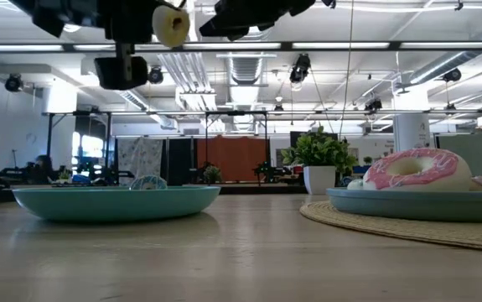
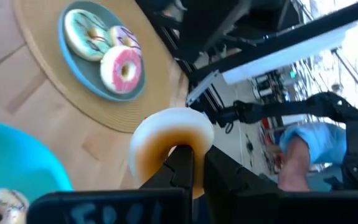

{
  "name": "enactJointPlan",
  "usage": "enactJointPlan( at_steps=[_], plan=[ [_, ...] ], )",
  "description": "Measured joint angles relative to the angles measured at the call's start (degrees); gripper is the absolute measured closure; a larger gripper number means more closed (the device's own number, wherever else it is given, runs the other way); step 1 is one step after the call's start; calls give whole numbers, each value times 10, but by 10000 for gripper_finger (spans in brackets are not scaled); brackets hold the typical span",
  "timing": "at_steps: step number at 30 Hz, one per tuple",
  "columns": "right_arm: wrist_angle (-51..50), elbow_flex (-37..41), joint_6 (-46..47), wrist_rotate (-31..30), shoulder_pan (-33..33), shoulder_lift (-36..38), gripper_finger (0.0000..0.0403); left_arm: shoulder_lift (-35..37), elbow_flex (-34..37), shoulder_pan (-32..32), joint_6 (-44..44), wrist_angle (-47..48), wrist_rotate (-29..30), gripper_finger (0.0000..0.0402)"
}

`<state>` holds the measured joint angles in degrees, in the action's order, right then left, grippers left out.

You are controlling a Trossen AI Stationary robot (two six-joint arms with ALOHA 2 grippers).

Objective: Pick & Place donuts
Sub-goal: Put the small yellow donut on the green plate

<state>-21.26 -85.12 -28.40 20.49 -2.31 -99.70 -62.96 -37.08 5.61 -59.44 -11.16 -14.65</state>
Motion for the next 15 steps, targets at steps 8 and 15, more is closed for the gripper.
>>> enactJointPlan(
  at_steps=[8,15],
  plan=[
    [-8,0,-40,-1,4,0,199,-56,-50,-46,44,5,-57,402],
    [-25,0,-54,-1,3,0,199,-100,-80,-79,57,9,-113,401]
  ],
)
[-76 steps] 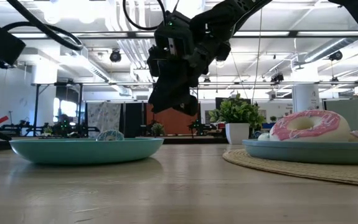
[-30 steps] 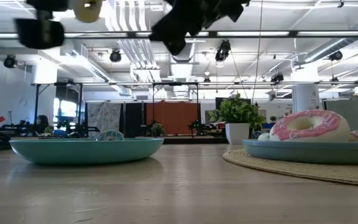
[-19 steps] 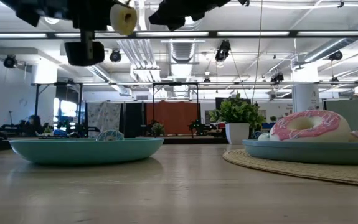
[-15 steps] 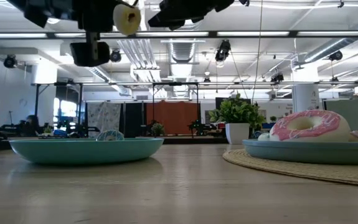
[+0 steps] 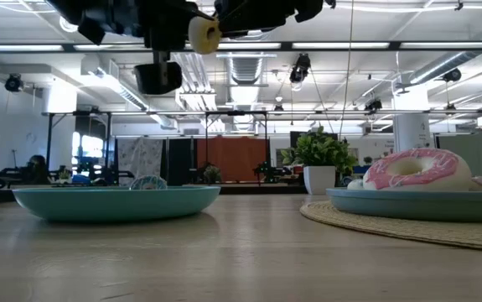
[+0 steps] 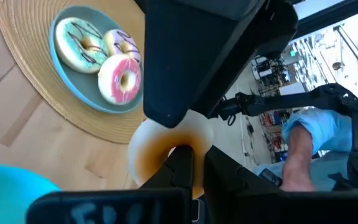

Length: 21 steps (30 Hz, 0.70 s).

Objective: Pick & Place donuts
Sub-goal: Put the small yellow donut on the green plate

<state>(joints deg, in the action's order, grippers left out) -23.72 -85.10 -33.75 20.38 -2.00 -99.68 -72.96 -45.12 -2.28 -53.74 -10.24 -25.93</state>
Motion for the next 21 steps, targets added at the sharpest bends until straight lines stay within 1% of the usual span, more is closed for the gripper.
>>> enactJointPlan(
  at_steps=[5,14,17,21],
  plan=[
    [-27,0,6,0,0,0,199,-3,-2,-7,8,-3,1,401],
    [-26,0,6,4,0,0,201,-3,-10,-19,-1,-5,4,401],
    [-25,0,6,4,0,0,214,-4,-17,-19,-2,-7,4,401],
    [-24,0,7,4,0,0,250,-4,-22,-19,-9,-7,15,399]
  ],
)
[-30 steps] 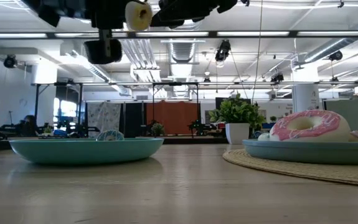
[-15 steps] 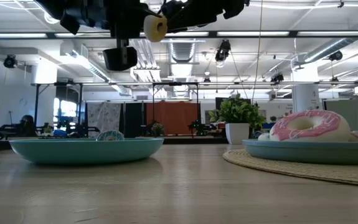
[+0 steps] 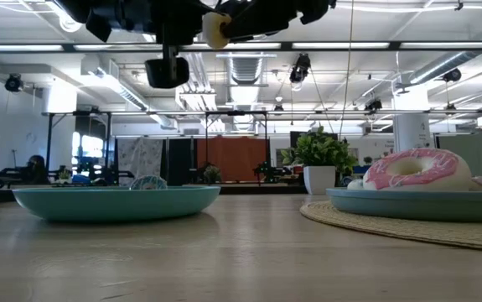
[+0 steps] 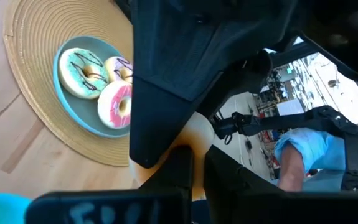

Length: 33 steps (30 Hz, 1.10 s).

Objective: Pick & Place donuts
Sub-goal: Put the small yellow donut on the green plate

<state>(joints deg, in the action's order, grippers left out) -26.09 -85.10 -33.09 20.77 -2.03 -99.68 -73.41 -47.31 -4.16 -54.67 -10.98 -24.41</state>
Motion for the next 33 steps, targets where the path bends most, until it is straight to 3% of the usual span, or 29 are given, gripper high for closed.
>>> enactJointPlan(
  at_steps=[11,15,21,29,33],
  plan=[
    [-12,1,21,-12,0,0,357,4,6,0,-22,20,6,313],
    [-34,3,50,-11,-1,0,378,17,7,0,-12,78,48,297],
    [-60,19,160,33,-16,-16,384,67,7,28,-14,254,242,296],
    [-49,6,382,70,-32,-123,385,142,7,157,-25,279,521,296],
    [-51,-27,436,93,-27,-184,385,157,7,226,-60,320,601,296]
  ],
)
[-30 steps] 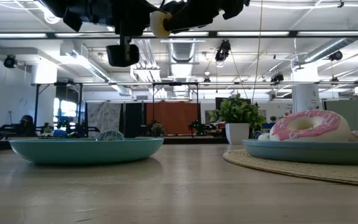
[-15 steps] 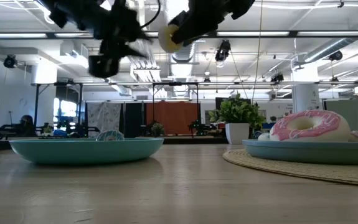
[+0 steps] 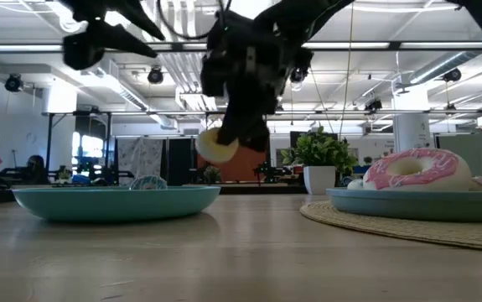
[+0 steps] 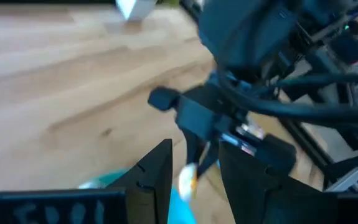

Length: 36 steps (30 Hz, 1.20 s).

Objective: Pick & Place donuts
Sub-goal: Put the small yellow donut on the green plate, then put the small orange donut on the green plate

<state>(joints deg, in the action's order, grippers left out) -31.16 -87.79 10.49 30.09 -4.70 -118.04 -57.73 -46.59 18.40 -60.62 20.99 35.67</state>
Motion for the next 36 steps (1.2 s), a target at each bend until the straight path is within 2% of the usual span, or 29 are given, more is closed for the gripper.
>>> enactJointPlan(
  at_steps=[3,10,17,24,32,36],
  plan=[
    [0,-32,18,0,3,-30,385,-1,0,40,-54,42,24,296],
    [-1,-108,72,-11,4,-80,385,-25,0,96,-145,108,35,296],
    [-47,-160,86,-13,6,-138,346,-36,0,104,-153,125,30,296],
    [-65,-183,86,-21,7,-157,305,-32,0,108,-151,152,27,296],
    [-123,-209,13,-158,7,-126,299,-31,0,126,-165,187,8,296],
    [-155,-209,-35,-216,6,-102,296,-32,0,147,-165,186,-33,296]
  ],
)
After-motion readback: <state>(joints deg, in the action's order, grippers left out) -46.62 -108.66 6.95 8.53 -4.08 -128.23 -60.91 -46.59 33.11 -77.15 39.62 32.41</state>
